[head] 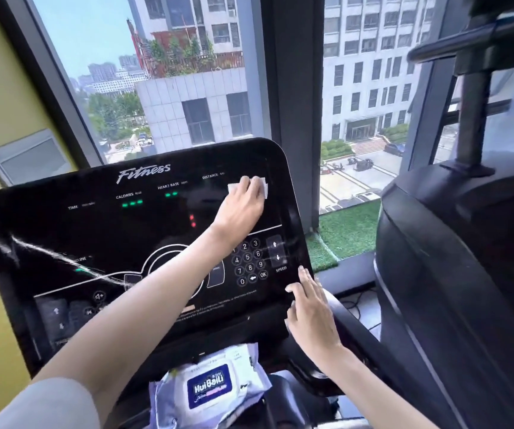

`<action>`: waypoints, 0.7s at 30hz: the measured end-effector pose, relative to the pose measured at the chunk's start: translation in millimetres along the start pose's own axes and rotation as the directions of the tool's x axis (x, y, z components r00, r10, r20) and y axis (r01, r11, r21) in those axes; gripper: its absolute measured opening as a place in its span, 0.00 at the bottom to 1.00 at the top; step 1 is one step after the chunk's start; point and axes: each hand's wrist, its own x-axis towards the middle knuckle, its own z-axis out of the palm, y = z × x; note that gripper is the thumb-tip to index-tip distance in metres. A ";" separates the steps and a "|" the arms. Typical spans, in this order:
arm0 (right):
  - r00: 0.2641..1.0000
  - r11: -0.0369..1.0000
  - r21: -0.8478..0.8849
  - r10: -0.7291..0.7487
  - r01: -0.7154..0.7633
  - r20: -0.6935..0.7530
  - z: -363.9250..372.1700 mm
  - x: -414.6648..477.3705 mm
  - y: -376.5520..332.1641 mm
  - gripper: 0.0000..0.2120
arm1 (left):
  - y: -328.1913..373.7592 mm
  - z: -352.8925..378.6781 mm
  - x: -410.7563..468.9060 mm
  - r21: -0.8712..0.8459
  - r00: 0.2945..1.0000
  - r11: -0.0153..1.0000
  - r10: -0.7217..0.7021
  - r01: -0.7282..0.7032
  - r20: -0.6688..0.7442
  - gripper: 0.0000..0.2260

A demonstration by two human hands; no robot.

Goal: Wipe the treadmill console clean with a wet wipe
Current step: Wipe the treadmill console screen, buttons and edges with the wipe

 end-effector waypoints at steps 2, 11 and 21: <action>1.000 1.000 0.002 0.001 -0.001 -0.010 -0.4 2.3 -1.2 0.19 | 0.8 -5.6 12.4 0.023 1.000 1.000 -0.017 0.018 -0.026 0.20; 1.000 1.000 0.001 0.005 -0.005 -0.026 -2.7 5.9 2.8 0.18 | 9.8 -1.4 19.7 0.142 0.995 0.985 0.102 -0.100 -0.011 0.18; 0.997 0.997 -0.004 0.079 -0.079 -0.016 -5.7 1.2 3.1 0.17 | 45.2 7.4 -27.3 0.161 0.941 0.930 0.312 -0.330 0.128 0.14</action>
